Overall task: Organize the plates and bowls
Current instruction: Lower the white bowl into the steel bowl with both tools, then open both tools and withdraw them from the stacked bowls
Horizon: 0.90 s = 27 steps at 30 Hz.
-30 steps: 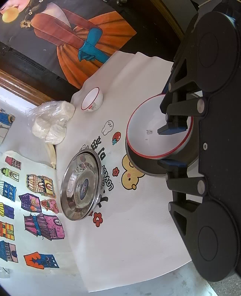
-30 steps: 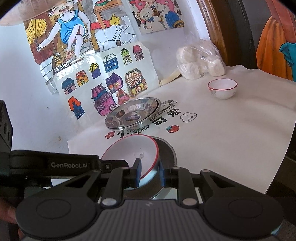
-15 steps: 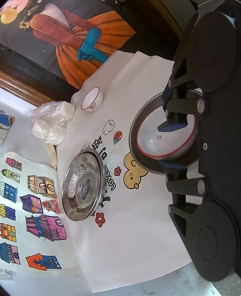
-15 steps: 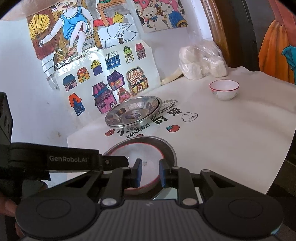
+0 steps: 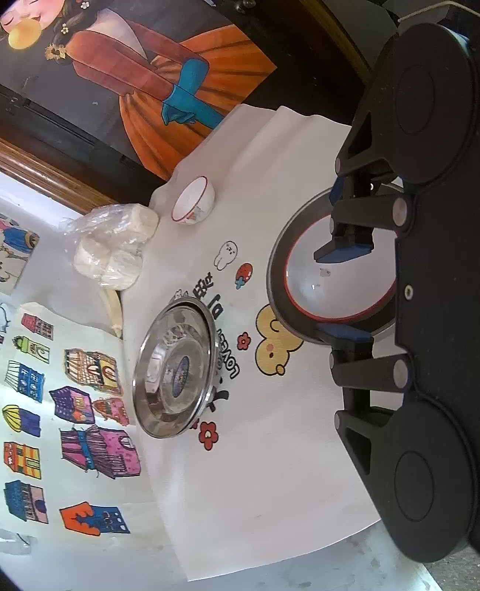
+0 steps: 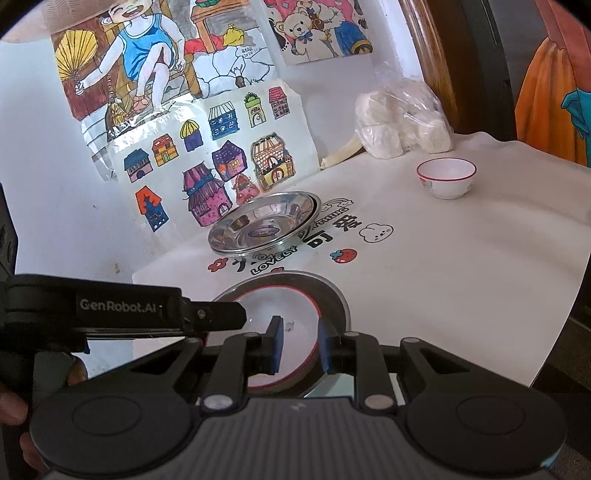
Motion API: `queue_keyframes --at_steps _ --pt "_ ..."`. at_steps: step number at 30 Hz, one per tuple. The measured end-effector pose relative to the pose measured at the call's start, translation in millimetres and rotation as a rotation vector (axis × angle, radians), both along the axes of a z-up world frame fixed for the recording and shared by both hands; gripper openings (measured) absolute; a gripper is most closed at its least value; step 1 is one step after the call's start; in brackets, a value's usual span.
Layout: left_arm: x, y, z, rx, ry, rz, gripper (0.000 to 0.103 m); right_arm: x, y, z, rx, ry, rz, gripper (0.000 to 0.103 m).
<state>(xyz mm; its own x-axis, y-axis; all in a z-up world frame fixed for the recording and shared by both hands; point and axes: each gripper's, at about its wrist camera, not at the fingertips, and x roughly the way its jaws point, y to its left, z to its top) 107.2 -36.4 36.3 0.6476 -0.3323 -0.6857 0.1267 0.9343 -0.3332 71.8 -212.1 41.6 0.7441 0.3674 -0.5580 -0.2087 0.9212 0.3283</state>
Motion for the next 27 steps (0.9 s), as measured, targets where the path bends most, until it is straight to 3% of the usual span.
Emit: queue_keyframes --at_steps 3,6,7,9,12,14,20,27 --pt "-1 1 3 0.000 -0.009 0.000 0.041 0 0 0 -0.001 0.000 0.000 0.025" --pt "2 3 6 -0.008 -0.015 -0.008 0.052 -1 0 1 0.000 -0.005 0.005 0.033" --pt "3 3 8 -0.019 -0.018 -0.014 0.055 -2 -1 2 0.001 -0.011 0.005 0.040" --pt "4 4 12 -0.018 -0.035 0.001 0.075 -4 -1 4 0.010 -0.028 0.006 0.047" --pt "9 7 18 -0.004 -0.062 0.022 0.083 -5 -3 6 0.028 -0.048 0.013 0.060" --pt "15 10 21 -0.011 -0.064 0.034 0.092 -4 -5 6 0.036 -0.058 0.005 0.080" --pt "42 5 28 0.040 -0.069 0.044 0.102 5 -27 2 0.071 -0.067 -0.074 0.101" --pt "75 -17 35 0.084 -0.061 0.010 0.102 24 -67 -5 0.042 -0.040 -0.241 0.103"
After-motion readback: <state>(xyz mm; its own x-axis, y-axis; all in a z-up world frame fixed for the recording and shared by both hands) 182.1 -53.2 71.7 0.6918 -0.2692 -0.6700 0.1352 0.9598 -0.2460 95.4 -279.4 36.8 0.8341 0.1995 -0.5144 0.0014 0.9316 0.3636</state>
